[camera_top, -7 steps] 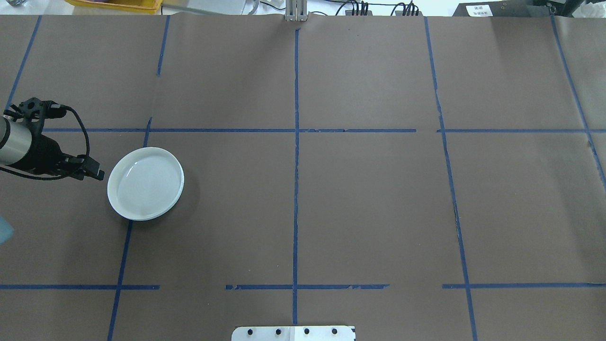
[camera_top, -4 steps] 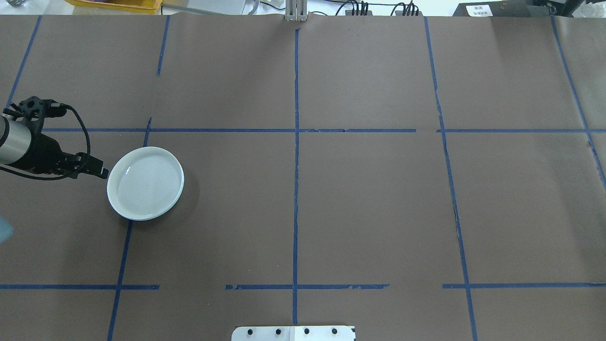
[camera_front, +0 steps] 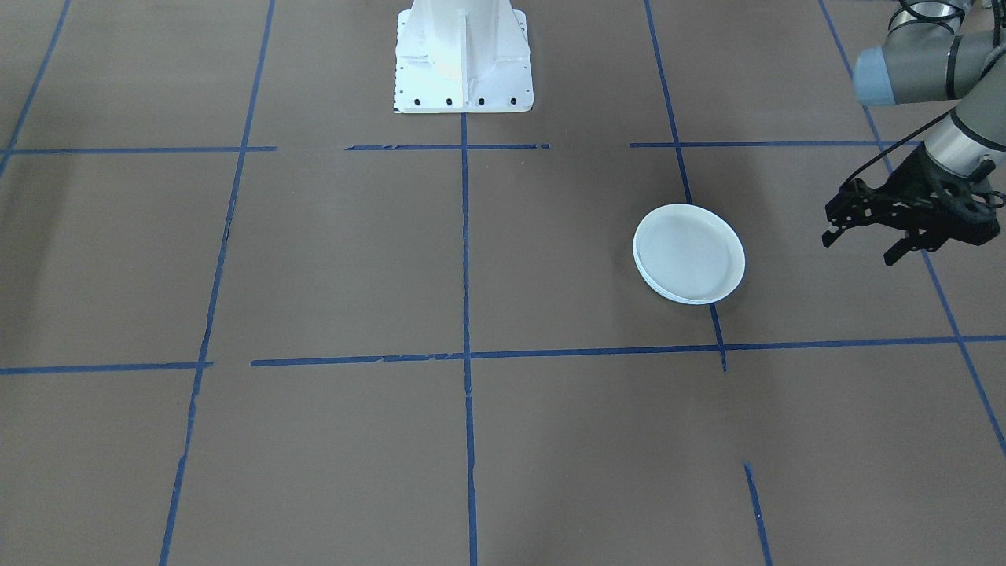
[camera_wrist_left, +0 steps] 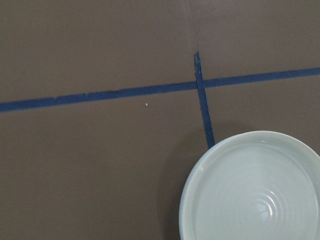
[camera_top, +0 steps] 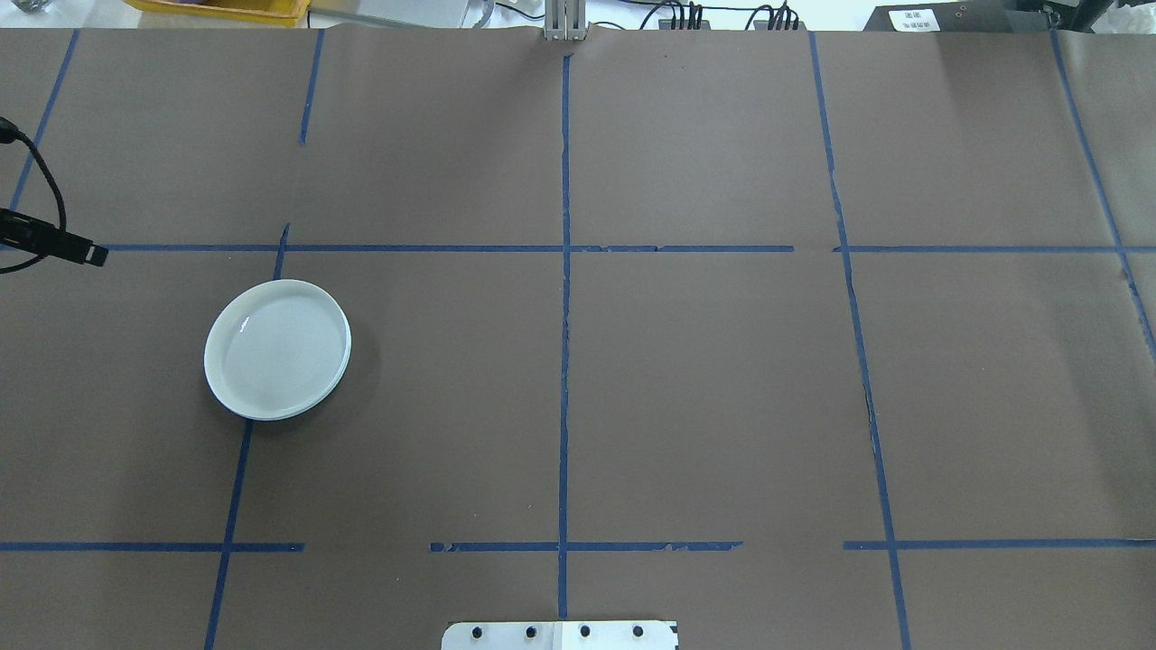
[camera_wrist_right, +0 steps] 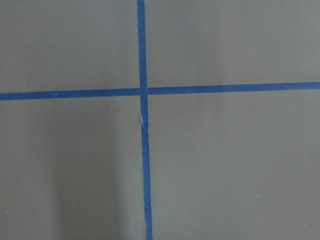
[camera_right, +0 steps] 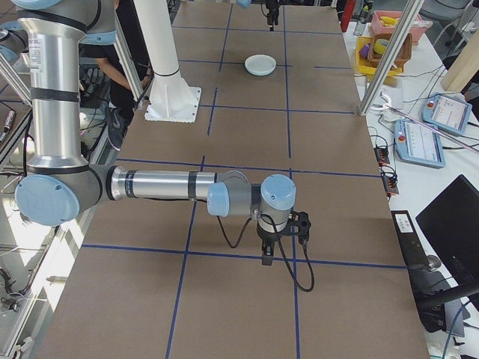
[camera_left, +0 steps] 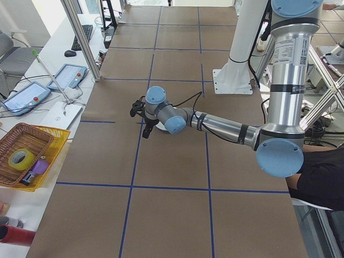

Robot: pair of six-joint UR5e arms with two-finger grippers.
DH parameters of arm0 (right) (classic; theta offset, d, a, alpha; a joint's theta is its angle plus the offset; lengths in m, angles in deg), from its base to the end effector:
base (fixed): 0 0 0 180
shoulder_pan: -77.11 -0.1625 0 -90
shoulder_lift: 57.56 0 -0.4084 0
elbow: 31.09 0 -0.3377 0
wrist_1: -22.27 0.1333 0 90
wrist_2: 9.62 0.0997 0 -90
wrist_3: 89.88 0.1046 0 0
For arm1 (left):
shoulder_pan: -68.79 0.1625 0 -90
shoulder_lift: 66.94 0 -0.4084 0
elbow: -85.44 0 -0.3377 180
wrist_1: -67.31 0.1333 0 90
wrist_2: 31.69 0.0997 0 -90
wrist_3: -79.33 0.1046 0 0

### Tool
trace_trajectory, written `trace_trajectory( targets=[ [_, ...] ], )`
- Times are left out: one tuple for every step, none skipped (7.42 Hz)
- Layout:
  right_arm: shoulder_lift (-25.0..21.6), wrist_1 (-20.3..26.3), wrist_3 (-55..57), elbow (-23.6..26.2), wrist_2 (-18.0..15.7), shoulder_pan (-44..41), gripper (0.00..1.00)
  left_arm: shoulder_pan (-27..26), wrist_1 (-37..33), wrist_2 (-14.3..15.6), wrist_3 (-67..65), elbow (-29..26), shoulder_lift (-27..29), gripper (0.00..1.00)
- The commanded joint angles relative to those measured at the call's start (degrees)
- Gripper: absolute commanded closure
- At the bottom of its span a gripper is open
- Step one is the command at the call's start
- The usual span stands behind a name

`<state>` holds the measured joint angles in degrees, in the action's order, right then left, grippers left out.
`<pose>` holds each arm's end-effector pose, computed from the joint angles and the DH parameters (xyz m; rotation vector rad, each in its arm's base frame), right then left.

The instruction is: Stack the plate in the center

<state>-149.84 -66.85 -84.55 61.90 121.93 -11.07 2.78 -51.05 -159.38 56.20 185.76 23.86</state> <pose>0.0504 -0.4251 0.6419 -0.0187 -0.7255 0.0485 0.1264 -0.4545 0.5062 0.3561 0.8441 0.2404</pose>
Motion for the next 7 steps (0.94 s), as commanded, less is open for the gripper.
trace_trajectory(
  targets=[
    [0.00,0.00,-0.05,0.00,-0.06,0.02,0.00,-9.18,16.39,-0.19,19.61,-0.13,0.95,0.00],
    [0.00,0.00,0.03,0.00,0.03,0.02,0.00,-12.35,24.49,-0.19,23.53,-0.04,3.22,0.00],
    [0.00,0.00,-0.05,0.00,0.03,0.02,0.00,-15.17,27.36,-0.19,27.13,-1.52,3.51,0.00],
    [0.00,0.00,0.03,0.00,0.03,0.02,0.00,-17.98,29.21,-0.36,29.61,-3.71,3.25,0.00],
    [0.00,0.00,-0.05,0.00,-0.06,0.02,0.00,-20.53,31.84,-0.54,29.81,-5.82,3.16,0.00],
    [0.00,0.00,0.03,0.00,0.03,0.02,0.00,-22.30,31.87,-3.67,29.89,-8.36,2.29,0.00],
    [0.00,0.00,-0.05,0.00,0.03,0.02,0.00,-22.32,31.52,-8.66,31.29,-9.17,-0.16,0.00]
  ],
)
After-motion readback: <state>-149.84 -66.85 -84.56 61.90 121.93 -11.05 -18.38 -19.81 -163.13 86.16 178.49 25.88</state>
